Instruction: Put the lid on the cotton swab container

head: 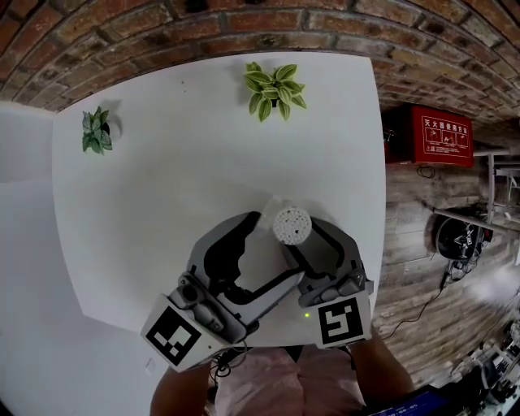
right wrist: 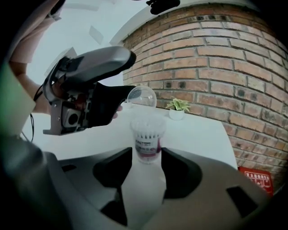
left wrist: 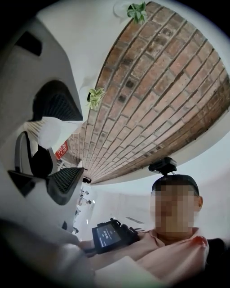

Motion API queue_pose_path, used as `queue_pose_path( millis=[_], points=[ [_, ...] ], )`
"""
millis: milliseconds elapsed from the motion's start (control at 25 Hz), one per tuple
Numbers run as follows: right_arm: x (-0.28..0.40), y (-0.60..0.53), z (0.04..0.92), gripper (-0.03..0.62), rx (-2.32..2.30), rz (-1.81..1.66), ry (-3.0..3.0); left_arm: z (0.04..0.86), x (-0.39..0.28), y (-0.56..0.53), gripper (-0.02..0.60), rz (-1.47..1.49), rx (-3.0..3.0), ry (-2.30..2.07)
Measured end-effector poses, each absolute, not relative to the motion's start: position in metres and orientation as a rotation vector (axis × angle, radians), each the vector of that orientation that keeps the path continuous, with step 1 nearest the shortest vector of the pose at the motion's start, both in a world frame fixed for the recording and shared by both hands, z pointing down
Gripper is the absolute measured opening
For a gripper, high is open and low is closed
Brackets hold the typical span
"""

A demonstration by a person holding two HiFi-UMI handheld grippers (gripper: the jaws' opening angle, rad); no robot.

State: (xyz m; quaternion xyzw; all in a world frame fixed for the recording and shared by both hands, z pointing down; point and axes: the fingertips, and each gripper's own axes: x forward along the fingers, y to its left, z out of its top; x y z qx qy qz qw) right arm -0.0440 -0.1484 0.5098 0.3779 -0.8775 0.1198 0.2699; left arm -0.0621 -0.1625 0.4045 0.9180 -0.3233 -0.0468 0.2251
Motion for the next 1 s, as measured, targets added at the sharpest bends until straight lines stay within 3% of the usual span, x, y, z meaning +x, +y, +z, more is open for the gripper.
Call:
queue_pose_path(
  millis=[280, 680, 1000],
  points=[
    [-0.039, -0.145, 0.505, 0.21, 0.999, 0.315, -2.399, 0.411, -0.045, -0.142, 0.331, -0.072, 2.536, -0.767],
    [0.026, -0.166, 0.482, 0.173, 1.259, 0.443, -2.379, 0.424, -0.041, -0.132, 0.327, -0.089, 2.555, -0.706],
    [0.006, -0.188, 0.433, 0.189, 1.252, 0.479, -2.571, 0.425, -0.044, -0.129, 0.325, -0.111, 2.547, -0.687]
  ],
)
